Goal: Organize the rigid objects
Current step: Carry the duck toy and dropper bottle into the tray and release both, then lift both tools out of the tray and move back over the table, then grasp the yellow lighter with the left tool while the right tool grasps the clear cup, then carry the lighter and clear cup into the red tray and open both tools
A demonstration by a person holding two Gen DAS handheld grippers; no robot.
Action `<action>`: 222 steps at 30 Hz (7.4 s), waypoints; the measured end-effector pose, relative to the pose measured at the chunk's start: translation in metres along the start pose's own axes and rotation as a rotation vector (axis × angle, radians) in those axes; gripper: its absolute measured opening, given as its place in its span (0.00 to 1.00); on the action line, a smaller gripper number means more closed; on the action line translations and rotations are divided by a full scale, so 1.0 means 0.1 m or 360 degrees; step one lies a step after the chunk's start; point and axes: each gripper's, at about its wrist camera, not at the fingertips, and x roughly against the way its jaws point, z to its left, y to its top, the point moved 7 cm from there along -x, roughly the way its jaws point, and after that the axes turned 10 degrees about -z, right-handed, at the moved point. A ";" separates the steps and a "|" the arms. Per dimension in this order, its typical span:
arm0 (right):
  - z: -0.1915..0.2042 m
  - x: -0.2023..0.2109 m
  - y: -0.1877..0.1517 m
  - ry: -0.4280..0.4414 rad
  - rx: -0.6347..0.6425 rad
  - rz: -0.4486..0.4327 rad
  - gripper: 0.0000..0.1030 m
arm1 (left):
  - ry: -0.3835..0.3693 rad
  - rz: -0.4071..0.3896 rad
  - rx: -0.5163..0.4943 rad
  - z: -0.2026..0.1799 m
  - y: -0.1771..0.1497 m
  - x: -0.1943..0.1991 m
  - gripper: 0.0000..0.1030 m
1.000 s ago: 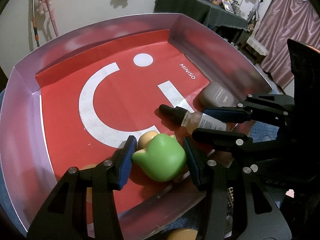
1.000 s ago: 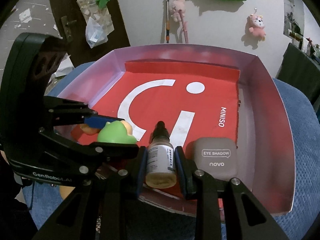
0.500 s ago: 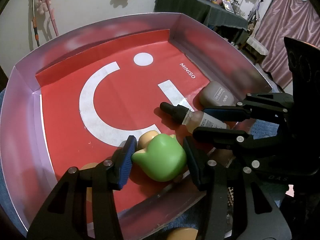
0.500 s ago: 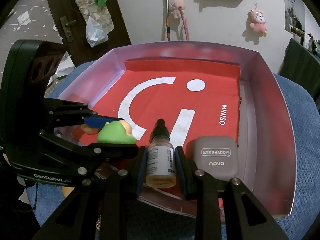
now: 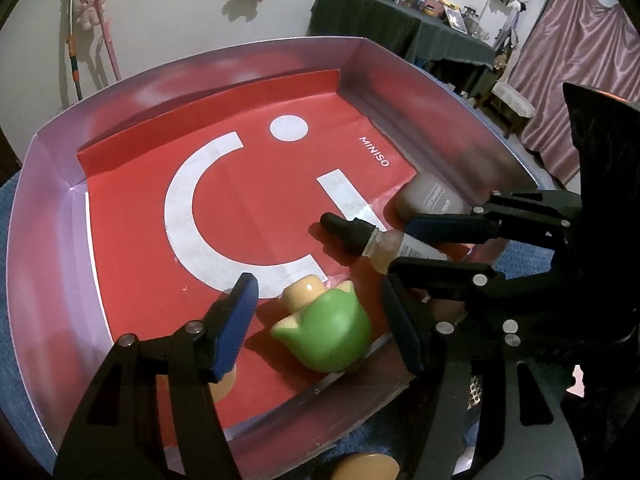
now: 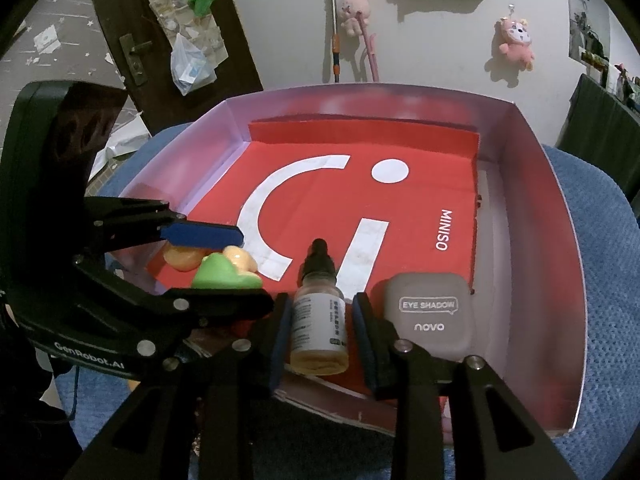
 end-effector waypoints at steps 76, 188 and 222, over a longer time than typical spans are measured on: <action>0.58 1.67 -1.22 -0.0520 -0.0012 -0.0601 1.00 | 0.0618 -0.0748 0.0316 -0.60 -1.51 1.59 1.00; 0.18 0.39 0.44 -0.0220 0.0155 -0.0139 0.41 | 0.0324 -0.0251 0.0165 0.30 0.29 0.62 0.21; -0.21 -0.49 0.39 -0.0238 0.0141 0.0316 0.45 | 0.0305 0.0052 0.0230 0.59 0.18 -0.14 0.22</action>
